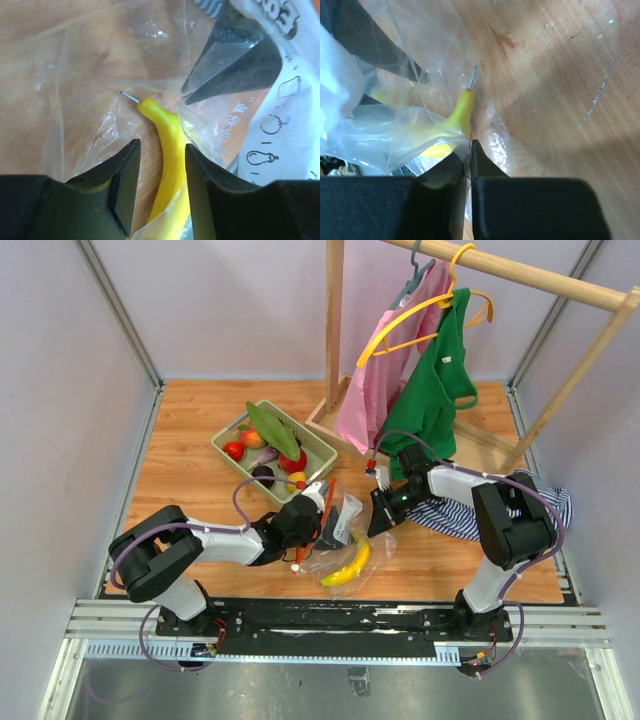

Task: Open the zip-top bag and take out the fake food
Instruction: Pick up the fake fruit from the zipper food storage bag.

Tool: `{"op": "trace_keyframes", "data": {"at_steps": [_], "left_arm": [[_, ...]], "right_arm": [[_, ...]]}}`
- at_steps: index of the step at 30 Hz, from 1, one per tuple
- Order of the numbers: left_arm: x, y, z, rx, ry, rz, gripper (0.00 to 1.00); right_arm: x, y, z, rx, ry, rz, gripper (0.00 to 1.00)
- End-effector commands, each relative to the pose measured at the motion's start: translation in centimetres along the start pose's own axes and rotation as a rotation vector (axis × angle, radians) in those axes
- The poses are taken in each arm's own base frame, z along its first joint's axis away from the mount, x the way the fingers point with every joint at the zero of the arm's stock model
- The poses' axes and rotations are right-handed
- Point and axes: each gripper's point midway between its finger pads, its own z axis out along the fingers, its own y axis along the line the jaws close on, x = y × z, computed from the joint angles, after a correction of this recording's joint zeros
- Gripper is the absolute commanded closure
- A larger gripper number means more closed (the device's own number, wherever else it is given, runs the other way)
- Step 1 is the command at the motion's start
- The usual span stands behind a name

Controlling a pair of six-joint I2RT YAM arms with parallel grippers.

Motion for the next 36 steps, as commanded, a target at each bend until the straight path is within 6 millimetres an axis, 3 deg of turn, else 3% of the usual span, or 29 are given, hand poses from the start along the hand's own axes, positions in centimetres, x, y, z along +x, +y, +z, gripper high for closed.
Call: {"op": "trace_keyframes", "data": {"at_steps": [1, 11, 15, 20, 29, 33, 36], "left_arm": [[-0.1, -1.5, -0.1, 0.102, 0.011, -0.027, 0.55], [0.1, -2.0, -1.0, 0.194, 0.035, -0.095, 0.46], [-0.5, -3.0, -1.5, 0.235, 0.02, -0.056, 0.37], [-0.5, -4.2, -1.5, 0.283, 0.052, 0.03, 0.31], [1.0, -5.4, -1.0, 0.402, 0.117, 0.075, 0.31], [2.5, -3.6, 1.0, 0.337, 0.187, 0.026, 0.34], [2.6, -1.6, 2.0, 0.22, 0.184, 0.035, 0.33]], "right_arm": [[0.0, 1.6, 0.4, -0.05, 0.03, -0.009, 0.99], [-4.3, 6.2, -3.0, -0.14, -0.216, -0.252, 0.99], [-5.1, 8.1, -4.4, -0.148, -0.307, -0.351, 0.99], [-5.1, 8.0, -4.2, -0.151, -0.309, -0.344, 0.99], [-5.3, 7.7, -4.3, -0.13, -0.305, -0.322, 0.98], [-5.4, 7.3, -4.2, -0.105, -0.303, -0.319, 0.98], [-5.3, 7.0, -4.2, -0.088, -0.296, -0.313, 0.98]]}}
